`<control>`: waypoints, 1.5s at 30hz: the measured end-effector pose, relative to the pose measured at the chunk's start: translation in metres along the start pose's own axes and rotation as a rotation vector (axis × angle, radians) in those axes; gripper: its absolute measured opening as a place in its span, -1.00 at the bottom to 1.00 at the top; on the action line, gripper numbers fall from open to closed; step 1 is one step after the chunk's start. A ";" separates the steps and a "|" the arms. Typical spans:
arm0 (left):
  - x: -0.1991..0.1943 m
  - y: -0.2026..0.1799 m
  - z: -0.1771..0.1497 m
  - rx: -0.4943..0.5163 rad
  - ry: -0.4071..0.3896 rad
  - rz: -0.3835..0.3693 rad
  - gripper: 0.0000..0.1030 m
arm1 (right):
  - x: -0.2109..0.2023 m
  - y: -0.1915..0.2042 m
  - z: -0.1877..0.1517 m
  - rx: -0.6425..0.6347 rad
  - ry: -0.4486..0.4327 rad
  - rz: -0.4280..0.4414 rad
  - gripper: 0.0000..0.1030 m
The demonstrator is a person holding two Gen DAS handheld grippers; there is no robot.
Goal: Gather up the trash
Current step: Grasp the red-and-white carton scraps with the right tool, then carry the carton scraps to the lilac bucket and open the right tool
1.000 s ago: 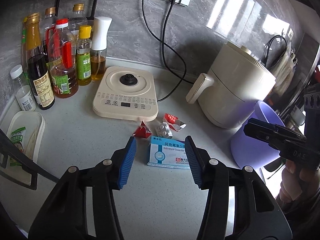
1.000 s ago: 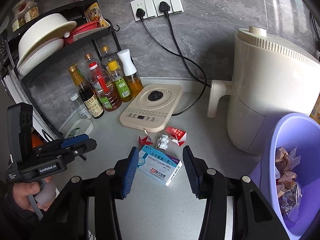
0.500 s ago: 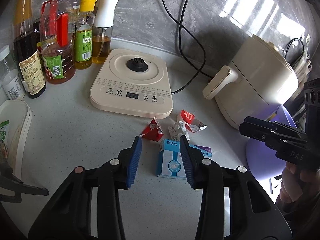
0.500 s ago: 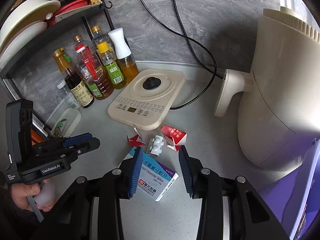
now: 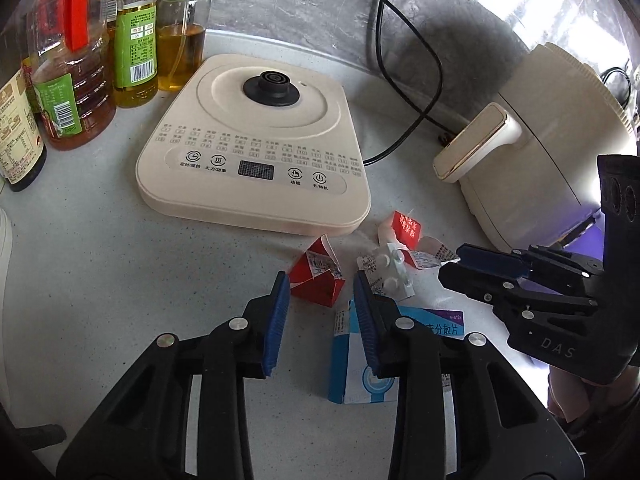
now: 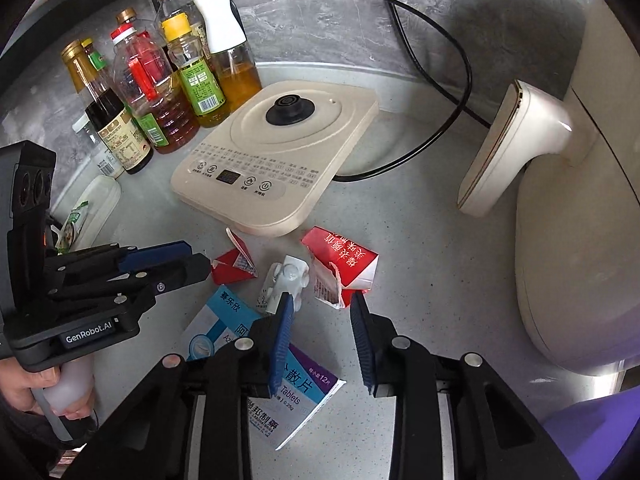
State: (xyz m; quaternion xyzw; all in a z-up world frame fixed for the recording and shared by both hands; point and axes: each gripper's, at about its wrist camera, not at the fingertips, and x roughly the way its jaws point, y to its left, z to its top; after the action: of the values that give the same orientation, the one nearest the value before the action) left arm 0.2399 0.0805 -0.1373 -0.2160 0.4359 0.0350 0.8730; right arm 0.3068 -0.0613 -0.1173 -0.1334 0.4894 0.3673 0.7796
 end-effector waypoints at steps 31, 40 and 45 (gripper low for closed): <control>-0.109 -0.029 -0.017 0.054 -0.188 0.130 -0.95 | -0.104 0.002 -0.023 0.017 -0.220 0.064 -0.74; -0.152 -0.053 -0.037 0.059 -0.263 0.157 -0.95 | -0.145 0.003 -0.043 0.008 -0.278 0.091 -0.73; -0.157 -0.072 -0.043 0.074 -0.269 0.149 -0.95 | -0.176 -0.003 -0.054 0.002 -0.340 0.088 -0.73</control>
State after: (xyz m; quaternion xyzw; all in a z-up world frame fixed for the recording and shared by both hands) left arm 0.1294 0.0176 -0.0133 -0.1441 0.3310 0.1123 0.9258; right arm 0.2281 -0.1718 0.0076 -0.0471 0.3565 0.4177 0.8344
